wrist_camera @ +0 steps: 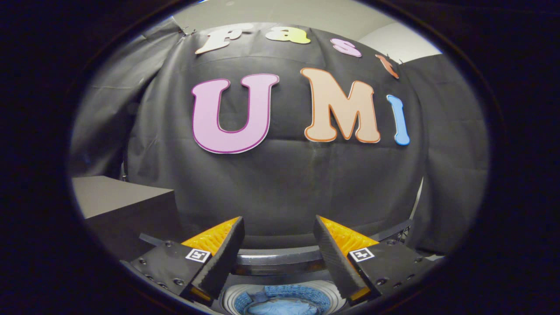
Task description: Put the clothes into the washing machine and then close the washing machine lid.
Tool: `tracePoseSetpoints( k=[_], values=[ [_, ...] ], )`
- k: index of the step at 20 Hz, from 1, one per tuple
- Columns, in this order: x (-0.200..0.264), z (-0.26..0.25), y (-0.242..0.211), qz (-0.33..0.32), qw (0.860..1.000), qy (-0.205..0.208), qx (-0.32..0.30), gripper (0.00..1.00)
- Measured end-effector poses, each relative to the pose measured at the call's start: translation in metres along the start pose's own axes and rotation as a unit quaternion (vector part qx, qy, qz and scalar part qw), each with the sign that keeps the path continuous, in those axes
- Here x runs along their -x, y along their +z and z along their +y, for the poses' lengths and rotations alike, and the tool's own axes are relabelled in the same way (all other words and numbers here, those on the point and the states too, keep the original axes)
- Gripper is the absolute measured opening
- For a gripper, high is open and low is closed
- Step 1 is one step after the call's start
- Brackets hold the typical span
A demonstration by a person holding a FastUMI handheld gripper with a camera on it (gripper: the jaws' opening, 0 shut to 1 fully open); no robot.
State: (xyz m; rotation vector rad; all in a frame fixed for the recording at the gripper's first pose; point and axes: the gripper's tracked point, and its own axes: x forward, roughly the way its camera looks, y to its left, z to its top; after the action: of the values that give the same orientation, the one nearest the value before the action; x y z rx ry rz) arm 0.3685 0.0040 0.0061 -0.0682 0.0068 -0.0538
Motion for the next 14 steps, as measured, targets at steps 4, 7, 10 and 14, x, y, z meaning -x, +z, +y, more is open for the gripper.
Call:
tracePoseSetpoints(
  k=[4, 7, 10, 14],
  values=[
    [0.004, 0.000, -0.003, 0.000, 1.000, 0.005, 0.000, 0.99],
    [0.005, -0.001, -0.008, 0.010, 1.000, 0.004, -0.002, 0.99],
    [0.006, -0.001, -0.038, 0.056, 0.998, 0.005, -0.008, 0.99],
    [0.012, -0.004, -0.042, 0.048, 0.999, 0.001, -0.010, 0.99]
  ],
)
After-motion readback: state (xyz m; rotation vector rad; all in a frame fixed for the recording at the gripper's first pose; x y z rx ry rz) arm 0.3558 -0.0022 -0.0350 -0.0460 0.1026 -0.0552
